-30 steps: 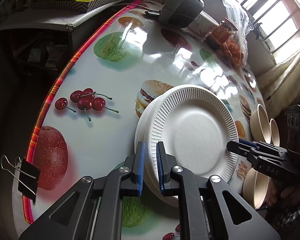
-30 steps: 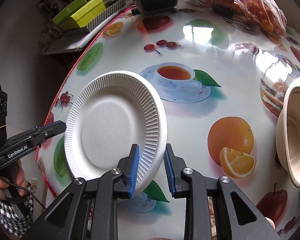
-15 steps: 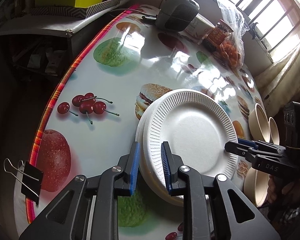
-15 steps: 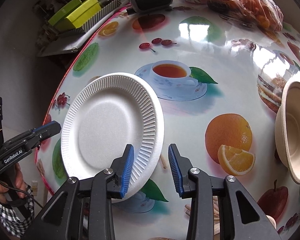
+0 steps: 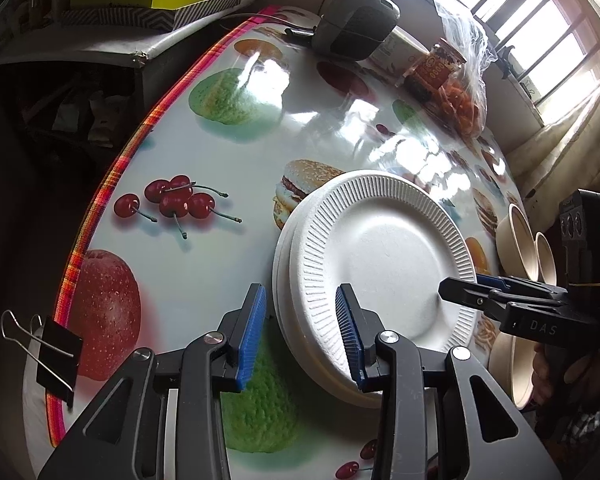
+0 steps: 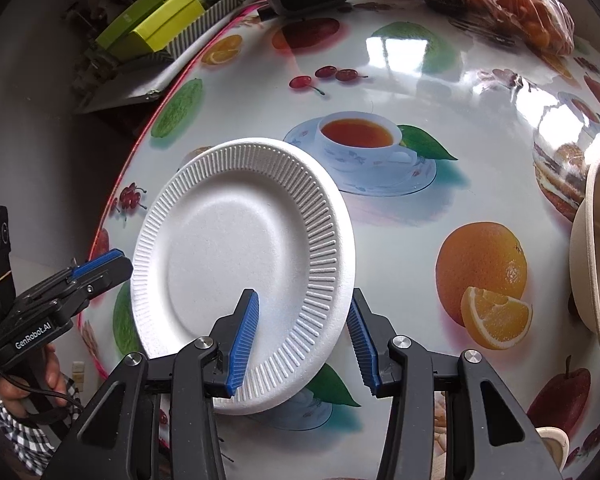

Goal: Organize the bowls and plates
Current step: 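Move the left gripper toward a beige paper bowl while the right gripper approaches another bowl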

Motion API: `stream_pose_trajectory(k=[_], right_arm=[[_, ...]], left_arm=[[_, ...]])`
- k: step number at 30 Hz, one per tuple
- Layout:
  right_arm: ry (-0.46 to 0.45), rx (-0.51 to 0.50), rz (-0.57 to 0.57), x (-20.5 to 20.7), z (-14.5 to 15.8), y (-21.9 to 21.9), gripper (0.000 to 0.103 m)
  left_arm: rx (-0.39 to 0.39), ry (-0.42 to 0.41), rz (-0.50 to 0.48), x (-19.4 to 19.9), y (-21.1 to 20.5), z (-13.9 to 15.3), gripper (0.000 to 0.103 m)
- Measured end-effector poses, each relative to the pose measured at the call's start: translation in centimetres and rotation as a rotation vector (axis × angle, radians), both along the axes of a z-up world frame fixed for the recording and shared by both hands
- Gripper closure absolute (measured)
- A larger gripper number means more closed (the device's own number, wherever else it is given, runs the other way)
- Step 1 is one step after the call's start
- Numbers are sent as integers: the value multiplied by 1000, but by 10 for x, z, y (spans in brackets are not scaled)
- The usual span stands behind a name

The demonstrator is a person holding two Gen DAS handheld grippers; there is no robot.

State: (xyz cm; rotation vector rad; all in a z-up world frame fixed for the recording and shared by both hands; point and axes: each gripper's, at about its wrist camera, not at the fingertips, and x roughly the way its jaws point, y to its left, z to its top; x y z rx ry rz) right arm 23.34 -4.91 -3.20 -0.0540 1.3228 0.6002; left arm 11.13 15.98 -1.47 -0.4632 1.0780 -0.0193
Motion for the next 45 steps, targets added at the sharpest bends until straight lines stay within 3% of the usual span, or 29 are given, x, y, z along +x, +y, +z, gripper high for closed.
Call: stream_pose_trajectory(k=[16, 28, 37, 45], right_arm=[[11, 3, -13, 4, -3, 10, 58], [-17, 21, -52, 3, 10, -4, 52], [-114, 95, -106, -13, 50, -38, 48], [-219, 90, -134, -37, 71, -60, 47]], left_arm=[[-37, 20, -2, 0, 3, -7, 65], [-13, 3, 8, 0, 3, 6, 65], [66, -87, -30, -8, -20, 43, 65], [69, -128, -111, -10, -56, 54, 65]])
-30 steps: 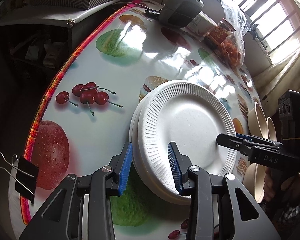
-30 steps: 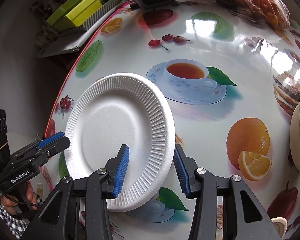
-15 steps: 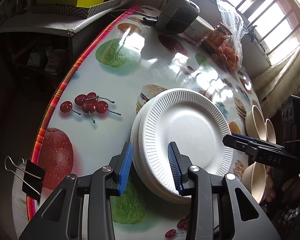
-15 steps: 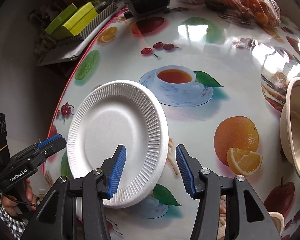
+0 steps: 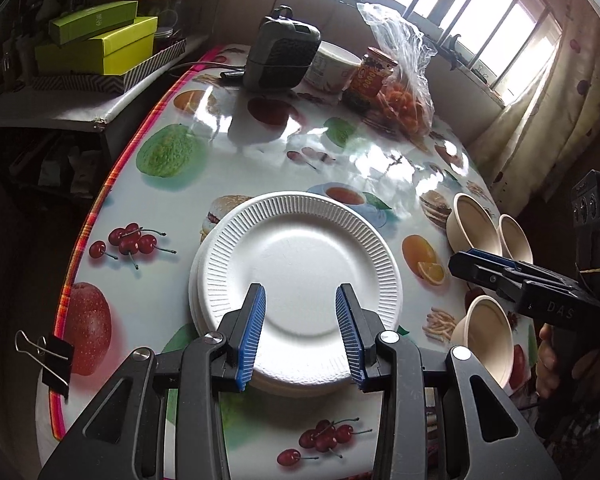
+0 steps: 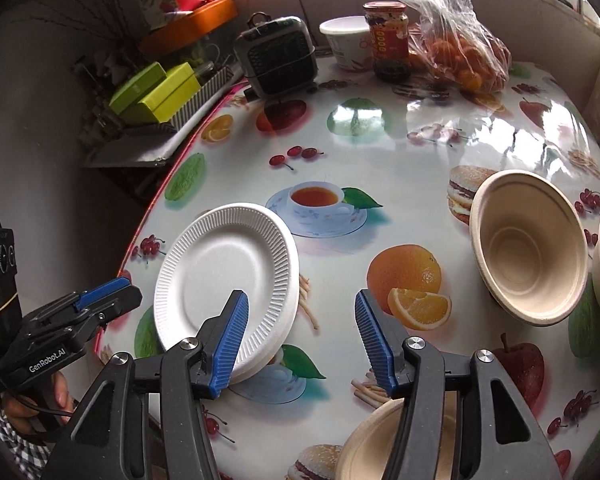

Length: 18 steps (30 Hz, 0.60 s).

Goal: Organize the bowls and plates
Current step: 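Move the left gripper toward a beige paper bowl while the right gripper approaches another bowl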

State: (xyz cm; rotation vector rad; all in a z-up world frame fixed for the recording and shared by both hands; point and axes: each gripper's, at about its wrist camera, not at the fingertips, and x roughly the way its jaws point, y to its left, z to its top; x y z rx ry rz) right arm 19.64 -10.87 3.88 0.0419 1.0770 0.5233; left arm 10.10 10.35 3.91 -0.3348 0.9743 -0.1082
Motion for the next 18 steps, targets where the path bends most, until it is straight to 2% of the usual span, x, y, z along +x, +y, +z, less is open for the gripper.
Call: stream_pose_trajectory(k=[6, 8, 18], right_arm=[[-80, 15, -62, -26, 9, -26, 47], [-103, 20, -96, -35, 11, -38, 47], [-246, -21, -275, -90, 10, -100, 47]], left_arm=[[20, -68, -88, -3, -34, 10, 65], [17, -87, -111, -3, -44, 11, 61], [58, -132, -258, -2, -101, 0, 60]])
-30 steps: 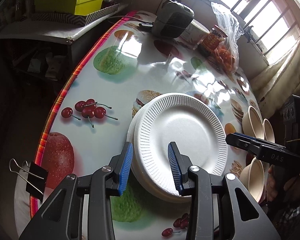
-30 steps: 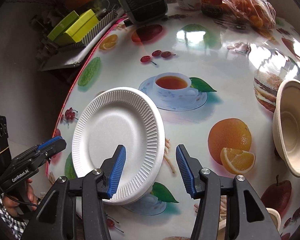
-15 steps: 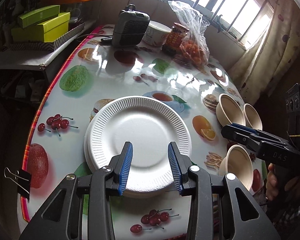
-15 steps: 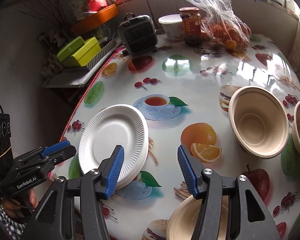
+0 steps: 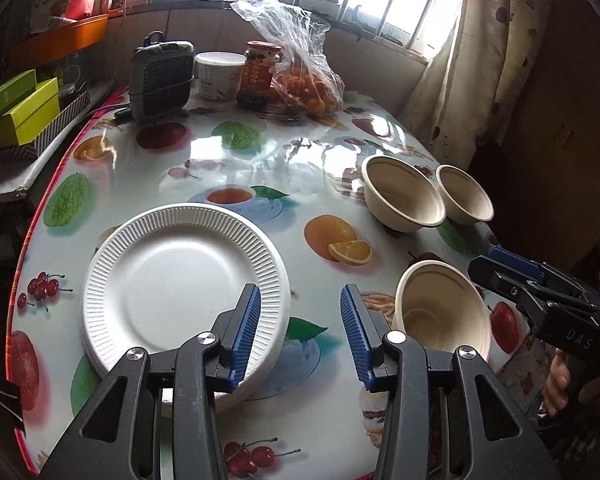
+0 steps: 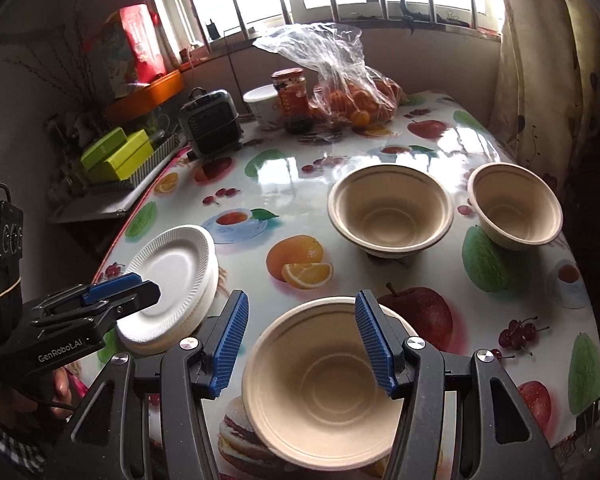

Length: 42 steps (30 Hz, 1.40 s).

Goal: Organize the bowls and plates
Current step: 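Move the left gripper toward a beige paper bowl while the right gripper approaches another bowl, then close the left gripper on a bowl rim while the right gripper grips another bowl rim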

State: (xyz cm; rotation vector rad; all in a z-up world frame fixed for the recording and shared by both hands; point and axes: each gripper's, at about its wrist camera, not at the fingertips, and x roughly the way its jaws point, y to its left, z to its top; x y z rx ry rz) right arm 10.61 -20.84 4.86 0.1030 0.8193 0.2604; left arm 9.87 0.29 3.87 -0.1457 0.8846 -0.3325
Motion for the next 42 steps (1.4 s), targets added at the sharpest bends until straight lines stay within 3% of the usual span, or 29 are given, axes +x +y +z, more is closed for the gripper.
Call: stream_pose_trajectory(k=[8, 14, 22, 33, 39, 42], right_arm=[[-50, -4, -105, -27, -4, -41, 47], [-66, 8, -165, -42, -16, -64, 47], [-66, 37, -208, -47, -29, -88, 47], [-96, 23, -204, -13, -19, -111, 49], [-97, 45, -166, 22, -16, -117, 59], [-75, 61, -144, 39, -21, -119, 67]], left_arm=[[18, -13, -126, -3, -41, -10, 60], [-47, 65, -138, 3, -47, -23, 60], [-47, 43, -136, 10, -52, -24, 60], [-45, 20, -120, 48, -56, -9, 60], [-33, 7, -111, 82, -65, -3, 61], [-30, 9, -118, 99, -71, -3, 67]])
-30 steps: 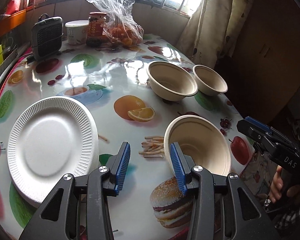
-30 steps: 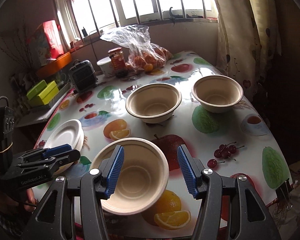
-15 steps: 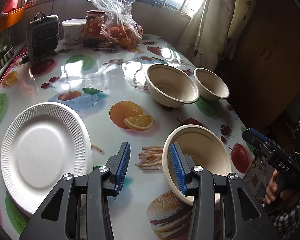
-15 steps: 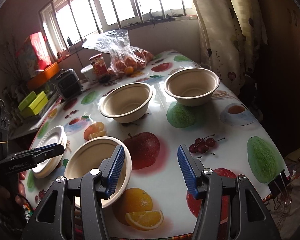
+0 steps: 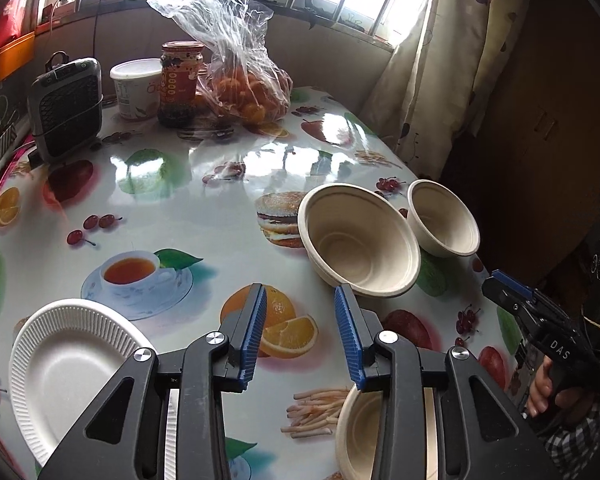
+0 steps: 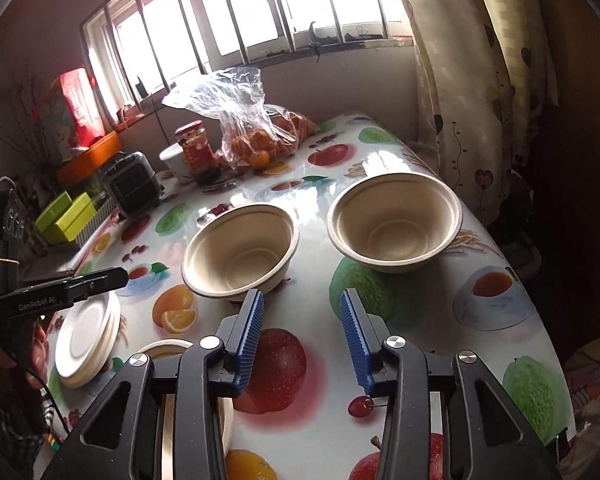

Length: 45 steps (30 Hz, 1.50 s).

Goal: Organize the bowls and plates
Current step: 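Close the left gripper on a bowl rim while the right gripper grips another bowl rim, then lift the held bowls with both grippers and carry them toward the bowl stack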

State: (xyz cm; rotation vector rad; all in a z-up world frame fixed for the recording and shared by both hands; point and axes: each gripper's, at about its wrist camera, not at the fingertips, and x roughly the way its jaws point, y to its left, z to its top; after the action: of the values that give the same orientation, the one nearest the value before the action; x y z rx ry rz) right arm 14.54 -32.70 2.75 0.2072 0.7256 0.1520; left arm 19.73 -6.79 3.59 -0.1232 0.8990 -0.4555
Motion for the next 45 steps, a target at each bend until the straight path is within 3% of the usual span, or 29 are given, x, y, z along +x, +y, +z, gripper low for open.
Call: stream_pose_trajectory(k=[4, 20, 34, 38, 45], right_arm=[[24, 41, 15, 19, -6, -4, 75], [114, 154, 82, 70, -27, -4, 77], [141, 203, 89, 81, -36, -5, 78], [145, 207, 97, 82, -39, -2, 86], [145, 211, 95, 83, -39, 0, 87]], left_arm=[[-39, 52, -6, 22, -6, -7, 76], [-83, 153, -7, 61, -25, -30, 76], [-77, 161, -16, 65, -29, -36, 93], [-82, 163, -16, 66, -29, -36, 94], [-83, 166, -14, 66, -28, -36, 94]])
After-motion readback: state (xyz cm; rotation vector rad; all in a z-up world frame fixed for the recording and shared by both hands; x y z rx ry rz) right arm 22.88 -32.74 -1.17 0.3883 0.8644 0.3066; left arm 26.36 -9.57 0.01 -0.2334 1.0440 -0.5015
